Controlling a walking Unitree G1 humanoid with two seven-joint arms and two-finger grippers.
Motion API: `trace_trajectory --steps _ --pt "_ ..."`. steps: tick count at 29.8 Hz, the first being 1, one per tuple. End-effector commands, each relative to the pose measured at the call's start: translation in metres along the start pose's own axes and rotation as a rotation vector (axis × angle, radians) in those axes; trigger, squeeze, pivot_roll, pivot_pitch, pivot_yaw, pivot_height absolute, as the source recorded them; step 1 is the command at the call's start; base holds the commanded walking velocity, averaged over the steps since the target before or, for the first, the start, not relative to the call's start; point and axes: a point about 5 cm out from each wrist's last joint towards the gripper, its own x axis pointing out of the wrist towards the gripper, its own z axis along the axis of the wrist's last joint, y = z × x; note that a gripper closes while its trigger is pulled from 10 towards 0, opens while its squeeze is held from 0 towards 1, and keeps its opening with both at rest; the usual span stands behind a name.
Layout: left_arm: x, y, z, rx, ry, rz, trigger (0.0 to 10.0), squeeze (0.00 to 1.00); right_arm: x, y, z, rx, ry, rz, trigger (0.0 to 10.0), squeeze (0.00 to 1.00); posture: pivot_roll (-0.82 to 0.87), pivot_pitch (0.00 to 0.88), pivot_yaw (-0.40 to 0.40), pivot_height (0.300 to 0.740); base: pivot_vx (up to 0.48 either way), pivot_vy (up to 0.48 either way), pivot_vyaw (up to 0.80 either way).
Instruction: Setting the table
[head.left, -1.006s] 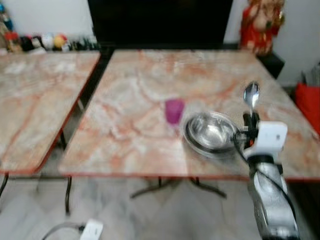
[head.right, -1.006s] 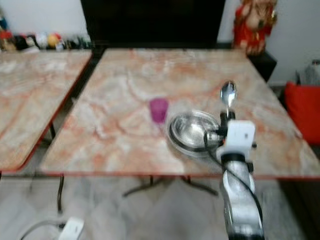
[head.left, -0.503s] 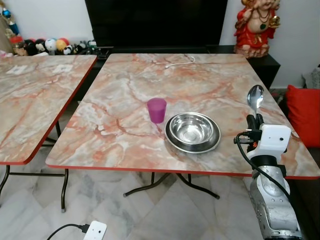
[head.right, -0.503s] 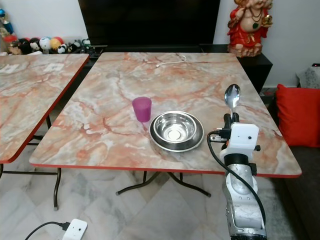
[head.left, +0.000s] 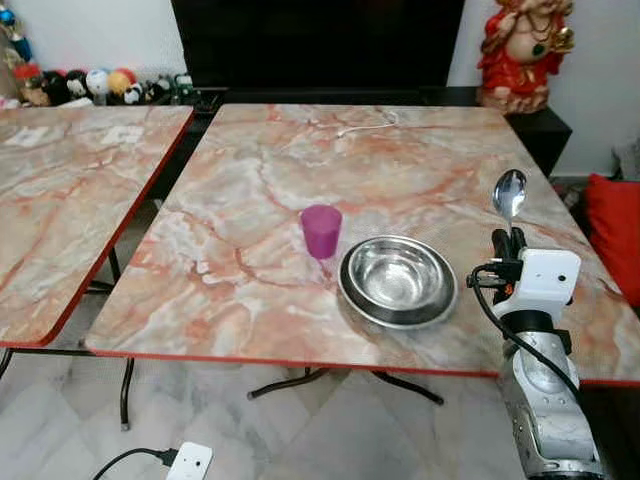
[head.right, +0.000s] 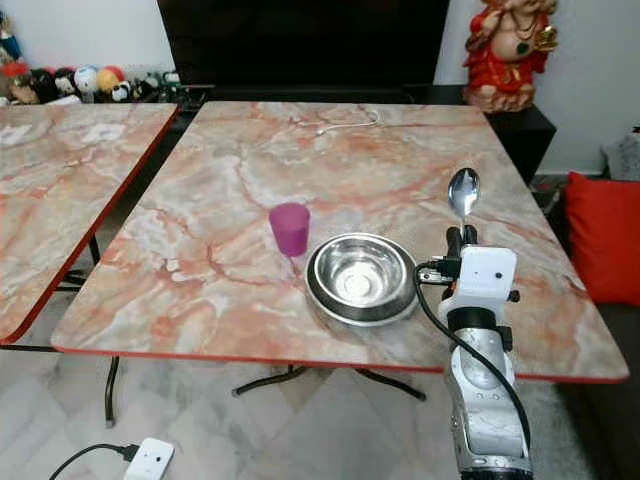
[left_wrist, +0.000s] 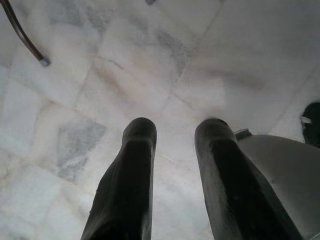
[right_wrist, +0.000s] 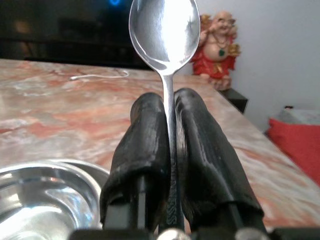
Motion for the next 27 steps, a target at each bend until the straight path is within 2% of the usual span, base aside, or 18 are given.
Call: trace_trajectory --steps 1,10,13,15,16,17,20,23,25,27 --pt "0.000 -0.003 -0.001 -0.001 0.009 -0.008 10.0 0.00 0.000 -0.005 0.003 -0.002 -0.010 -0.015 10.0 0.00 0.00 0.000 0.016 0.740 0.000 0.000 0.00" --pt "0.000 -0.003 -0.001 -0.003 0.006 -0.008 10.0 0.00 0.004 -0.009 0.005 0.005 -0.013 -0.034 10.0 0.00 -0.01 0.003 0.017 0.740 0.000 0.000 0.00" --pt "0.001 -0.004 0.000 -0.002 0.006 -0.010 10.0 0.00 0.011 -0.015 0.002 0.005 0.035 -0.049 10.0 0.00 -0.01 0.005 0.021 0.740 0.000 0.000 0.00" --pt "0.001 -0.004 0.000 -0.001 0.006 -0.011 10.0 0.00 0.015 -0.017 -0.001 -0.020 0.075 -0.045 10.0 0.00 -0.01 0.007 0.026 0.740 0.000 0.000 0.00" --pt "0.001 -0.004 0.001 0.001 0.005 -0.012 10.0 0.00 0.020 -0.022 -0.009 -0.074 0.142 -0.054 10.0 0.00 -0.02 0.007 0.028 0.740 0.000 0.000 0.00" --pt "0.001 -0.004 0.001 0.002 0.005 -0.013 10.0 0.00 0.024 -0.027 -0.014 -0.089 0.189 -0.057 10.0 0.00 -0.02 0.006 0.030 0.740 0.000 0.000 0.00" --pt "0.002 -0.004 0.004 0.005 0.001 -0.016 10.0 0.00 0.033 -0.033 -0.025 -0.045 0.301 -0.057 10.0 0.00 -0.02 0.006 0.030 0.740 0.000 0.000 0.00" --pt "0.002 -0.004 0.006 0.005 -0.002 -0.016 10.0 0.00 0.038 -0.033 -0.030 -0.019 0.348 -0.027 10.0 0.00 -0.02 0.004 0.030 0.740 0.000 0.000 0.00" --pt "0.003 -0.005 0.007 0.003 -0.006 -0.018 10.0 0.00 0.047 -0.031 -0.032 -0.004 0.395 0.033 10.0 0.00 -0.02 0.005 0.029 0.740 0.000 0.000 0.00" --pt "0.003 -0.006 0.008 0.003 -0.008 -0.020 10.0 0.00 0.051 -0.034 -0.037 0.017 0.456 0.025 10.0 0.00 -0.02 0.005 0.027 0.740 0.000 0.000 0.00"
